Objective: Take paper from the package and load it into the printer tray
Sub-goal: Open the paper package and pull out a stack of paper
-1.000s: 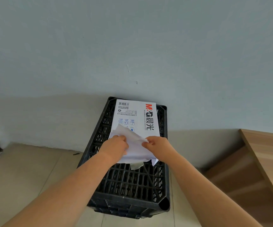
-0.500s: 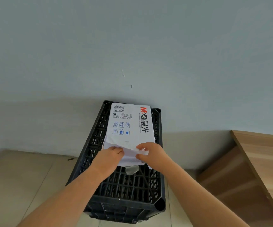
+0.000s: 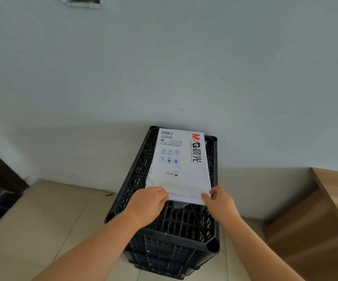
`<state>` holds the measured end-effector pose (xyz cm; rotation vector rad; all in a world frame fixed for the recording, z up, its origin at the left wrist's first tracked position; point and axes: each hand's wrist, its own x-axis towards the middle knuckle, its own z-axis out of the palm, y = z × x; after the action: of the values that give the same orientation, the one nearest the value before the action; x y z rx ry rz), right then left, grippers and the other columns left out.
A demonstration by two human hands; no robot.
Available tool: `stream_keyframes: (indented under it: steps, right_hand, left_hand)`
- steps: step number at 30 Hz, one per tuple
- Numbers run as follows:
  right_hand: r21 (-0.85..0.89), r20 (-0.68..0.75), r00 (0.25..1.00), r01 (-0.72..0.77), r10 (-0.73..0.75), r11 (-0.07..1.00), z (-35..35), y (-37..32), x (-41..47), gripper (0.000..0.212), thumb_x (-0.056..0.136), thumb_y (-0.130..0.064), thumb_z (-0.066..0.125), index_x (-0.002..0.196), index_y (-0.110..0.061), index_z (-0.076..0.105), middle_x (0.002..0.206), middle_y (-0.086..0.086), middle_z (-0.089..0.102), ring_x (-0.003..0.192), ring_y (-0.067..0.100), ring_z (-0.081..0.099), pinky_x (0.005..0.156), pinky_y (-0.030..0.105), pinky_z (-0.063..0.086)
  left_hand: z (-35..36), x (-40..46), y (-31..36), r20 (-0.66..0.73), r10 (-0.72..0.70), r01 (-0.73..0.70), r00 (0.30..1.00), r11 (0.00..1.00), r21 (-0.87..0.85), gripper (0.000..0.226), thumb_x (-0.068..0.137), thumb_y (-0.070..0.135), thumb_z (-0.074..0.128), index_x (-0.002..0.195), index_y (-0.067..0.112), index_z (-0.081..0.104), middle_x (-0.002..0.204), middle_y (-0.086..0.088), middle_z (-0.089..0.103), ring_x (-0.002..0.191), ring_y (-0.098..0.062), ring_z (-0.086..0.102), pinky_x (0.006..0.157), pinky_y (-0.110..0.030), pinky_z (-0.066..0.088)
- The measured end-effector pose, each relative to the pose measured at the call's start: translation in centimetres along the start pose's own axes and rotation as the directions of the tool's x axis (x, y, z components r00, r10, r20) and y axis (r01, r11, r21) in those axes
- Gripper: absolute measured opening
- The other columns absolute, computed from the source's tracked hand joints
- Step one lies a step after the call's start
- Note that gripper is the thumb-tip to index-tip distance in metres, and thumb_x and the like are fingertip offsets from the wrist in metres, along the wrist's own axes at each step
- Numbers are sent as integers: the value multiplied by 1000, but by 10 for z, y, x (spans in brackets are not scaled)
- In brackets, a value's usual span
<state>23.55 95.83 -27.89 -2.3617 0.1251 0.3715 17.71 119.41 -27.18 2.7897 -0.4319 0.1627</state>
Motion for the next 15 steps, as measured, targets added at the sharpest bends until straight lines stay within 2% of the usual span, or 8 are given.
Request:
stream_keyframes:
  steps: [1, 3, 6, 8, 10, 12, 14, 15]
  right_hand:
    - [43, 34, 998, -47, 46, 998, 1, -2, -1, 24, 93, -33, 55, 110, -17, 49, 86, 1, 58, 66, 15, 59, 53, 25, 47]
    - [258, 121, 977, -203, 176, 945, 4, -4, 0, 13, 92, -18, 55, 105, -14, 52, 88, 9, 59, 58, 21, 58, 52, 30, 53]
    - [596, 279, 915, -403, 292, 694, 4, -4, 3, 11, 91, 2, 53, 92, -7, 61, 102, 18, 55, 69, 27, 59, 48, 27, 54]
    - [687, 309, 903, -430, 299, 585, 4, -3, -1, 13, 92, 6, 54, 88, -3, 63, 102, 19, 55, 77, 27, 58, 42, 22, 52]
    - [725, 306, 905, -423, 297, 543, 3, -4, -11, 14, 92, 7, 54, 86, -1, 63, 98, 18, 56, 75, 26, 57, 40, 20, 51]
    - [742, 306, 905, -422, 297, 520, 1, -3, -21, 15, 92, 9, 53, 86, 0, 63, 94, 18, 57, 72, 24, 57, 38, 18, 50]
    - [750, 311, 899, -432, 309, 501, 0, -3, -31, 16, 93, 9, 52, 86, 0, 63, 91, 17, 58, 69, 23, 56, 38, 17, 49]
    - [754, 316, 894, -440, 318, 488, -1, -2, -37, 16, 93, 8, 51, 86, -1, 62, 90, 17, 58, 68, 21, 55, 37, 17, 49]
  left_hand:
    - [-3, 0, 1, 6, -14, 14, 1000, 1000, -22, 22, 97, 23, 45, 92, 17, 66, 89, 6, 65, 76, -15, 59, 70, -34, 52]
    - [-7, -3, 2, 16, -37, 37, 999, 998, -48, 23, 97, 23, 45, 89, 18, 65, 87, 6, 64, 77, -14, 57, 71, -34, 51]
    - [-8, -8, -2, 34, -78, 80, 996, 995, -61, 24, 96, 23, 45, 83, 17, 64, 82, 5, 65, 75, -15, 57, 71, -36, 52]
    - [-9, -13, -2, 44, -106, 110, 993, 988, -112, 22, 95, 24, 49, 84, 17, 66, 86, 5, 67, 81, -14, 59, 77, -35, 52]
    - [-8, -18, -3, 23, -165, 166, 986, 959, -228, 16, 93, 28, 57, 97, 20, 70, 106, 12, 66, 102, -8, 55, 94, -27, 45]
    - [-13, -22, -1, 13, -340, 310, 940, 840, -444, 26, 90, 32, 62, 113, 23, 64, 122, 14, 51, 116, -7, 42, 103, -27, 32]
    - [-22, -25, -2, 68, -525, 447, 848, 642, -622, 36, 89, 33, 62, 123, 22, 56, 124, 11, 42, 116, -9, 39, 100, -29, 32]
    - [-28, -27, -3, 149, -585, 514, 797, 529, -675, 40, 90, 34, 61, 128, 21, 52, 124, 9, 42, 114, -10, 41, 98, -30, 35]
